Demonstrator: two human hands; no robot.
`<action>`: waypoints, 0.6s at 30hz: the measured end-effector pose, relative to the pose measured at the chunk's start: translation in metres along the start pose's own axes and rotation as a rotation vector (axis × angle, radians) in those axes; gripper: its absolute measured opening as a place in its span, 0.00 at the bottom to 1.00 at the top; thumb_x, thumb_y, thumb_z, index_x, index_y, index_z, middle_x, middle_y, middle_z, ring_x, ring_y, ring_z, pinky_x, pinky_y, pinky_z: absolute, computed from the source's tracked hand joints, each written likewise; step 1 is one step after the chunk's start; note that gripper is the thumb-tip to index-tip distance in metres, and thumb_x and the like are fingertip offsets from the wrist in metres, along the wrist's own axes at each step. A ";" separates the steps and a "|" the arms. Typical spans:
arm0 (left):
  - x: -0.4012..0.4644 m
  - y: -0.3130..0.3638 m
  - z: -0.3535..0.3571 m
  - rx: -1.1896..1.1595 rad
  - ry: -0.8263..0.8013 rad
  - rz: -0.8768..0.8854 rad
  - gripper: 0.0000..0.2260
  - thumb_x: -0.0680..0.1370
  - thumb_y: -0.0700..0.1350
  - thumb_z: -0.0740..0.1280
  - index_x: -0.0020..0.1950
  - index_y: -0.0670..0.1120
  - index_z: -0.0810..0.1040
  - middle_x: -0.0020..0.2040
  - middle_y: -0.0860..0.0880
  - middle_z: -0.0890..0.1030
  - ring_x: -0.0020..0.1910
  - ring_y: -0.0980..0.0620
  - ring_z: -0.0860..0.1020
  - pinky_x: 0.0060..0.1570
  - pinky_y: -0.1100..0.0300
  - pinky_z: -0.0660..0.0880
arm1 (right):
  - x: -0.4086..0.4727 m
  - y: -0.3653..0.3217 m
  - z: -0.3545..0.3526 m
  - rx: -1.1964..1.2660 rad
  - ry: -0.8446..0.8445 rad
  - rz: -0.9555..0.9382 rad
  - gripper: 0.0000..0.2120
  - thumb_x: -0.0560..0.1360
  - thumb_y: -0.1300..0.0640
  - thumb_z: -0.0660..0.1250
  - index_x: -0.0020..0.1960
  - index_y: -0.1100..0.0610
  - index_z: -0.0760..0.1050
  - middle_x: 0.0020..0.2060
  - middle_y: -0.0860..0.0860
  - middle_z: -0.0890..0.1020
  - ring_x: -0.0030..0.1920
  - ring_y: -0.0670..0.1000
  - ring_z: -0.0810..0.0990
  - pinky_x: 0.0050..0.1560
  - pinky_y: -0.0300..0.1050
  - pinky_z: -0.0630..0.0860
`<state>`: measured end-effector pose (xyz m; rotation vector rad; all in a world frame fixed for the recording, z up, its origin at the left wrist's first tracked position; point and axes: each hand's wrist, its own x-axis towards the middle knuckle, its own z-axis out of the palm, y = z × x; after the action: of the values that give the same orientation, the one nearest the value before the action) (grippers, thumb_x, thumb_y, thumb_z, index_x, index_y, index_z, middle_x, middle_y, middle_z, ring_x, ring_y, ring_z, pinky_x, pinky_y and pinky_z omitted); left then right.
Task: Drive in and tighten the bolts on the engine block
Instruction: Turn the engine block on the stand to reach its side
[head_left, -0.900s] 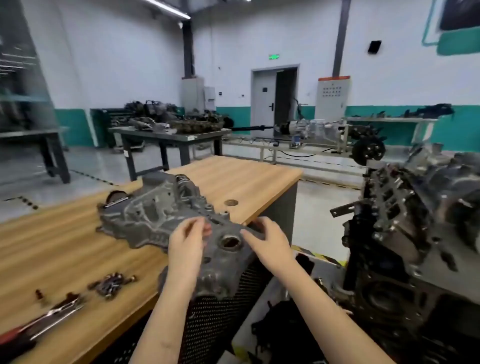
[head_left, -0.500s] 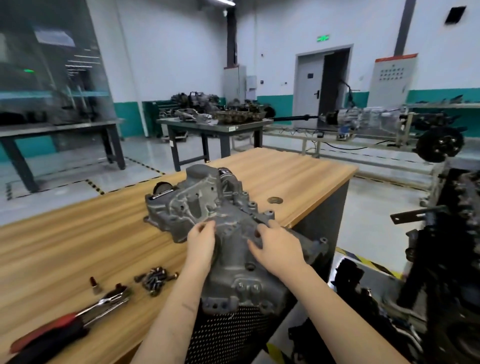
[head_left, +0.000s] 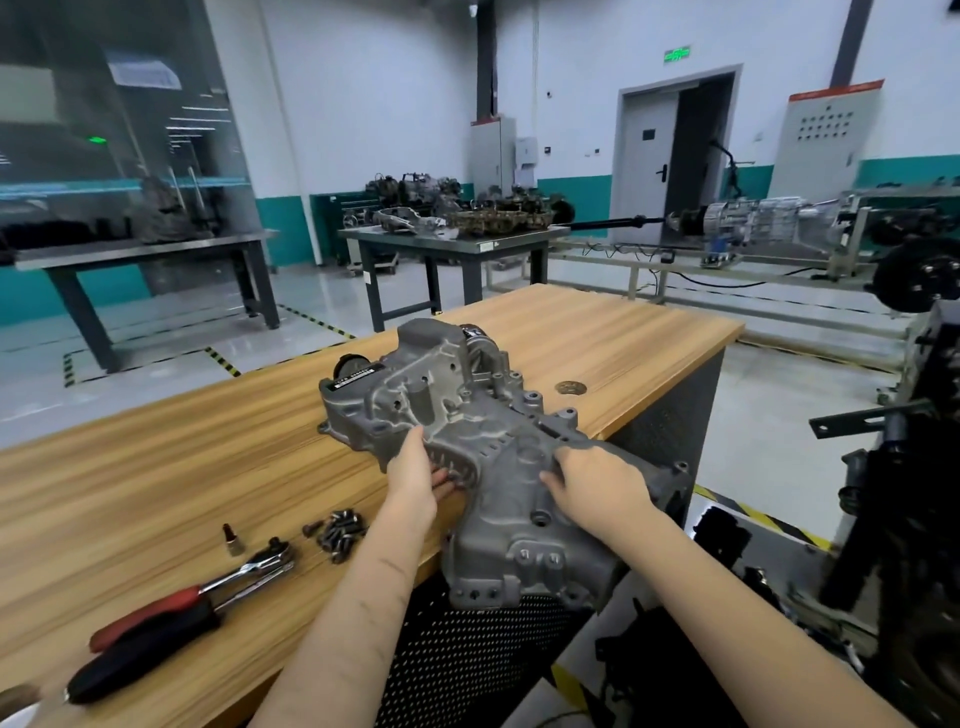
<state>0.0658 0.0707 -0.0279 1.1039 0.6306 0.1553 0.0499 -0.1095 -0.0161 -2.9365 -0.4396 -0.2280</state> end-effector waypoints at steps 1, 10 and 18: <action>0.001 0.002 -0.002 -0.006 0.023 0.014 0.22 0.77 0.54 0.62 0.65 0.42 0.68 0.55 0.42 0.76 0.50 0.46 0.75 0.43 0.55 0.74 | -0.002 0.004 -0.001 0.008 -0.007 0.006 0.16 0.80 0.47 0.54 0.56 0.58 0.71 0.52 0.55 0.79 0.53 0.56 0.78 0.42 0.45 0.69; -0.001 0.015 -0.026 0.127 -0.110 -0.165 0.26 0.75 0.60 0.63 0.54 0.37 0.67 0.47 0.37 0.75 0.47 0.39 0.75 0.49 0.49 0.73 | -0.028 0.025 -0.004 0.003 0.027 -0.013 0.14 0.80 0.46 0.54 0.51 0.56 0.71 0.49 0.53 0.79 0.52 0.55 0.78 0.39 0.44 0.68; 0.014 0.038 -0.037 0.587 0.177 0.450 0.18 0.78 0.55 0.60 0.52 0.40 0.71 0.53 0.42 0.76 0.53 0.42 0.75 0.54 0.48 0.74 | -0.046 0.045 -0.010 -0.016 0.033 0.031 0.14 0.79 0.45 0.55 0.54 0.54 0.72 0.50 0.52 0.80 0.53 0.54 0.78 0.42 0.45 0.72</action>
<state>0.0641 0.1228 -0.0117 1.8090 0.5909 0.4811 0.0183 -0.1667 -0.0208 -2.9486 -0.3896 -0.2764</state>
